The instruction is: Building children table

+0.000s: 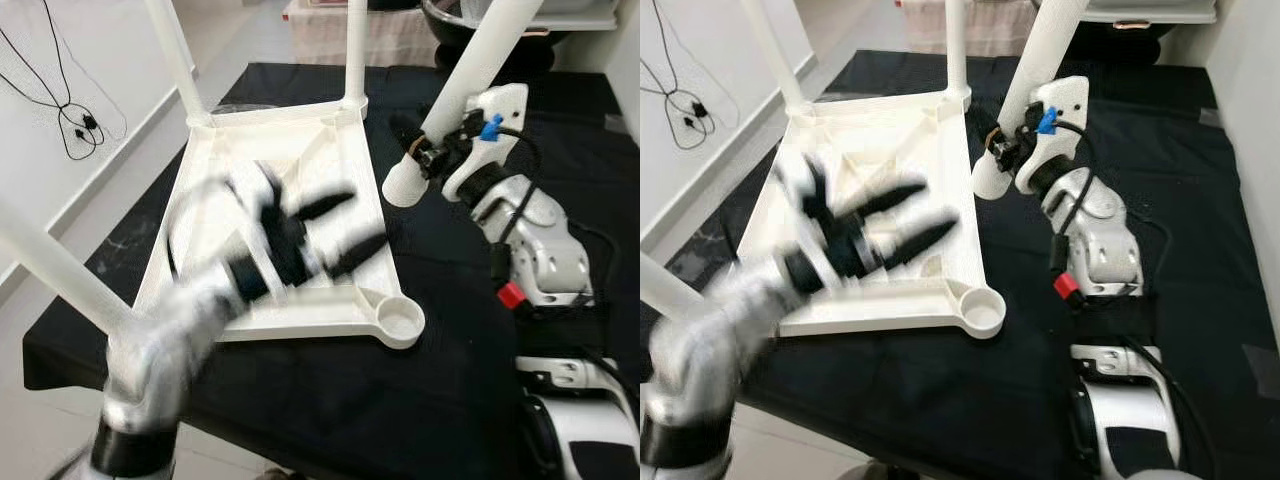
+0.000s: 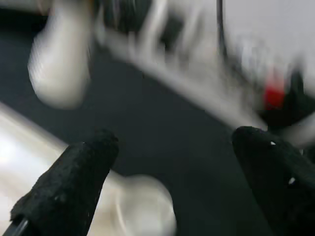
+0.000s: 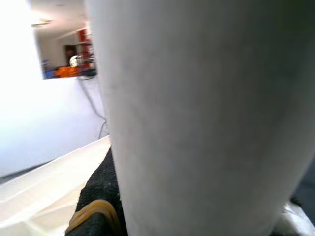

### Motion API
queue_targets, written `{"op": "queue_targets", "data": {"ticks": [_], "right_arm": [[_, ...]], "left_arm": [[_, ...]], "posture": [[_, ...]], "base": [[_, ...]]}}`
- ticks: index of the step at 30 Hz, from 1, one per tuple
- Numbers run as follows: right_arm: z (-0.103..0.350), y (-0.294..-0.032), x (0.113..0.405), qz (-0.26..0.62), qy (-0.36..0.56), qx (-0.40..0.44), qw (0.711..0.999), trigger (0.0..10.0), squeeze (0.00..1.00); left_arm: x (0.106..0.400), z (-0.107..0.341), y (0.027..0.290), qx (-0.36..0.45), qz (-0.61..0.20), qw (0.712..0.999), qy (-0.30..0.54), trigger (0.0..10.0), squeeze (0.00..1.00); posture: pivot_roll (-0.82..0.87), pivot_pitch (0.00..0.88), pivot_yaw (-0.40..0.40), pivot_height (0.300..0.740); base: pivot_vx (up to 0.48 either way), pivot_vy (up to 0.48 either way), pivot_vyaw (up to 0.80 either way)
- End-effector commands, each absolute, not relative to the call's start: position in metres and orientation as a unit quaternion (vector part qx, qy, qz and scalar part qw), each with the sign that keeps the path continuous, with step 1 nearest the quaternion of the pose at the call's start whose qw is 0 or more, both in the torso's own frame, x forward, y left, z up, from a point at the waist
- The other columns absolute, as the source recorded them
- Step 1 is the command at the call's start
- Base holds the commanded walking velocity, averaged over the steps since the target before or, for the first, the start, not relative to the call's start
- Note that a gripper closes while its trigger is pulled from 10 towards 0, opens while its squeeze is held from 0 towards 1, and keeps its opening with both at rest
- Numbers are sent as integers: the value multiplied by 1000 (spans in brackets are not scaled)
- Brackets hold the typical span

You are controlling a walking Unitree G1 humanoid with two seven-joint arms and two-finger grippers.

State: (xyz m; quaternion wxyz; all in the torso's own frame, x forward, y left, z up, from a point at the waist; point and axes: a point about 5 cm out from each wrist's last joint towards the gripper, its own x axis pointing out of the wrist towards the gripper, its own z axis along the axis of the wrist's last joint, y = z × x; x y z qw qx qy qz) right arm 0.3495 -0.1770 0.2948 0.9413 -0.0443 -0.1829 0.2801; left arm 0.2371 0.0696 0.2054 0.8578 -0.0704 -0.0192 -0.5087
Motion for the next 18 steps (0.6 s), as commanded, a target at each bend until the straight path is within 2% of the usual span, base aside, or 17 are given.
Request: {"op": "queue_targets", "data": {"ticks": [1,6,8,9,13,14,18], "right_arm": [[293,-165,342,330,-190,-59,923,10000,0],[286,-156,335,402,-166,-69,898,10000,0],[282,-150,326,476,-156,-71,863,10000,0],[282,-150,326,476,-156,-71,863,10000,0],[282,-156,309,611,-118,-38,782,10000,0],[282,-156,309,611,-118,-38,782,10000,0],[274,-161,297,679,-71,-47,729,10000,0]], "left_arm": [[229,201,65,-49,-511,858,-19,10000,0],[209,172,66,-29,-495,868,16,10000,0],[207,163,71,-21,-464,885,24,10000,0],[207,163,71,-21,-464,885,24,10000,0],[192,158,74,0,-453,891,5,10000,0],[192,158,74,0,-453,891,5,10000,0],[177,155,73,37,-460,887,-14,10000,0]], "posture": [[-31,210,45,740],[-38,218,44,740],[-38,224,45,740],[-38,224,45,740],[-34,244,41,740],[-34,244,41,740],[-35,244,43,740]], "base": [[0,0,0],[0,0,0],[0,0,0],[0,0,0],[0,0,0],[0,0,0],[0,0,0]]}}
